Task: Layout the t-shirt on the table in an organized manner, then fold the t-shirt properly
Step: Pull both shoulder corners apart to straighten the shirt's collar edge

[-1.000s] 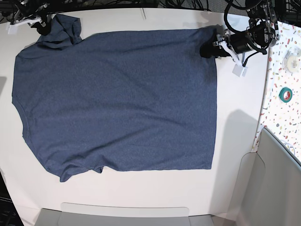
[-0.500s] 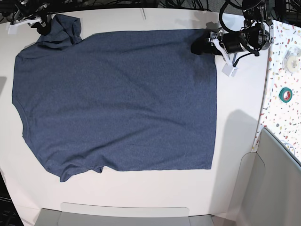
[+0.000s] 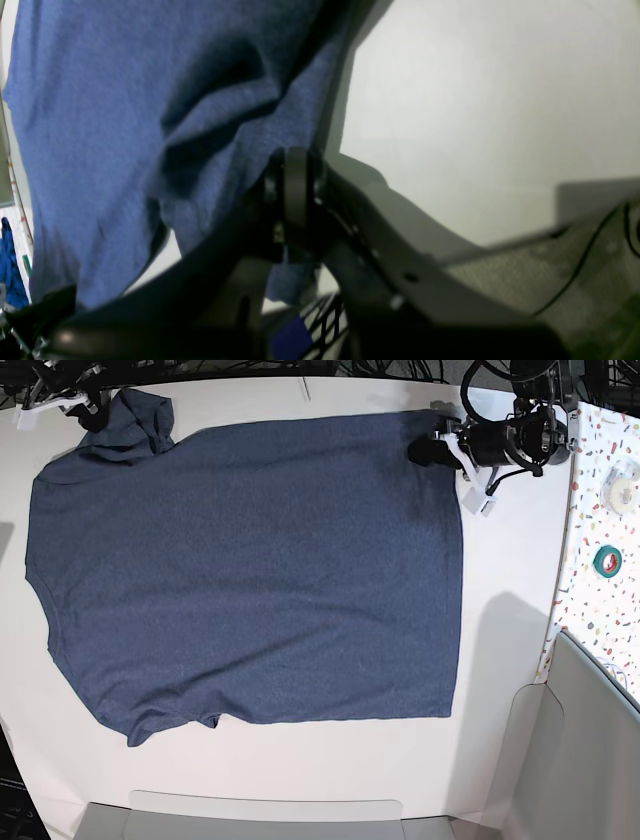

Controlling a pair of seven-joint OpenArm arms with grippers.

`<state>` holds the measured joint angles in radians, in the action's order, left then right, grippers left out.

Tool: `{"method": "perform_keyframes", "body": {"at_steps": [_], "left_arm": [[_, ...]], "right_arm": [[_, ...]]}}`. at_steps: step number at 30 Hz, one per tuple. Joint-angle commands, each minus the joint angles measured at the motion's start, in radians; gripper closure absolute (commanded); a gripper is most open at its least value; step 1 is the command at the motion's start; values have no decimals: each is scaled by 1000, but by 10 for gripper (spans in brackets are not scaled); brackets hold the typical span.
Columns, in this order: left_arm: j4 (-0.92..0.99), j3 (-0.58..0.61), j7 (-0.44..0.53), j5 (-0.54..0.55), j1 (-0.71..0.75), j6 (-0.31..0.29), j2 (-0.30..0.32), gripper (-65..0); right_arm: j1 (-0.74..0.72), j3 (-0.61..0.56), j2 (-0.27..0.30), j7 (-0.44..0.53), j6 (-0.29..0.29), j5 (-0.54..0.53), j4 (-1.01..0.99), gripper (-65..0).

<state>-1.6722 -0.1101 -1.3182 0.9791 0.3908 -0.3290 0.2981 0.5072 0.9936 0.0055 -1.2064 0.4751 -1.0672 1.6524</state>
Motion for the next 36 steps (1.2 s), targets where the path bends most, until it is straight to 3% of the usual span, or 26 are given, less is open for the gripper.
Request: {"method": "perform_keyframes", "body": {"at_steps": [1, 8, 16, 22, 29, 36], "left_arm": [[-7, 3, -78, -124, 23, 23, 11, 0], [-24, 3, -78, -124, 23, 23, 11, 0], [-26, 2, -78, -124, 23, 23, 11, 0], [-70, 2, -78, -122, 23, 23, 6, 0], [-225, 0, -78, -122, 10, 23, 3, 0], [-253, 0, -78, -122, -109, 23, -17, 0]], "right_arm": [[17, 6, 4, -69, -3, 55, 2, 0], [37, 6, 4, -95, -2, 46, 7, 0], [97, 8, 46, -92, -2, -123, 85, 0], [97, 8, 64, -94, -2, -179, 202, 0], [11, 8, 64, -95, -2, -181, 305, 0], [-137, 5, 64, -97, -5, -181, 315, 0]]}}
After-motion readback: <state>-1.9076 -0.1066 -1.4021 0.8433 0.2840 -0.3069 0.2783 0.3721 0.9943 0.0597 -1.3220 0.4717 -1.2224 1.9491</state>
